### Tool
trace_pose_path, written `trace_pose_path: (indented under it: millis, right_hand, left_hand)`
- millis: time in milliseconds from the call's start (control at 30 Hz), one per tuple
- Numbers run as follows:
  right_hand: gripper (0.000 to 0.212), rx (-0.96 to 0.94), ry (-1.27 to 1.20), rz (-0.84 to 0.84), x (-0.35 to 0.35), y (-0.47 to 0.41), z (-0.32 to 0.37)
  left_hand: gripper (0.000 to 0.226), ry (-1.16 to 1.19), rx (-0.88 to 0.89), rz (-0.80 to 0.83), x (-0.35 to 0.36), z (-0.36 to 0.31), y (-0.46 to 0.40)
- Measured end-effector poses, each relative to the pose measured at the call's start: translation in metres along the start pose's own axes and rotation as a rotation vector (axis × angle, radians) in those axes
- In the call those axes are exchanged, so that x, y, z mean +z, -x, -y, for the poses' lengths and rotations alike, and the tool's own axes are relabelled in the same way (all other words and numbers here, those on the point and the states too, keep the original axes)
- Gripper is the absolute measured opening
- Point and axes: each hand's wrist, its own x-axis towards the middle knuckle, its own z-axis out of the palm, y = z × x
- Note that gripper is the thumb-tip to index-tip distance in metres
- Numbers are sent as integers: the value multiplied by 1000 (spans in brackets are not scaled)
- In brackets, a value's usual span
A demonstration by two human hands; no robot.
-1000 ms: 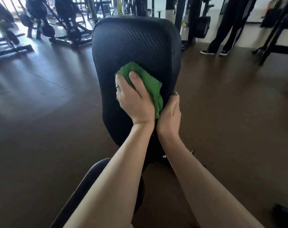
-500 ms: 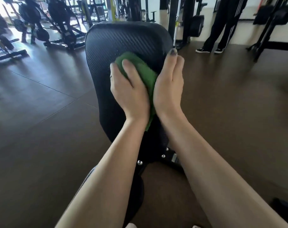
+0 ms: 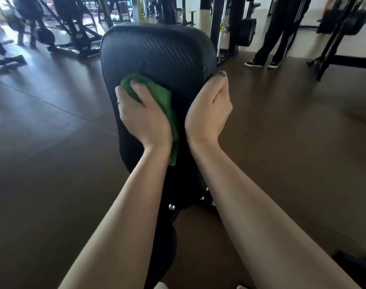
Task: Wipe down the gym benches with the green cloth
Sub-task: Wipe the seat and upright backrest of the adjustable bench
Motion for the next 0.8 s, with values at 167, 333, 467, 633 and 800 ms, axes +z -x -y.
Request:
trace_pose_path:
  millis: [167, 333, 467, 633, 800]
  right_hand:
    - [40, -38, 10, 0, -3, -3, -3]
    - [39, -8, -3, 15, -1, -2, -1]
    - [37, -18, 17, -7, 2, -1, 0]
    - [36, -82, 15, -11, -1, -2, -3]
    - [40, -38, -19, 16, 0, -5, -5]
  left_hand:
    - [31, -2, 331, 136, 4, -29, 9]
    - [34, -13, -53, 2, -3, 15, -47]
    - [27, -30, -22, -3, 1, -1, -41]
    - [35, -88, 558, 170, 3, -34, 4]
    - [30, 47, 208, 115, 0, -14, -53]
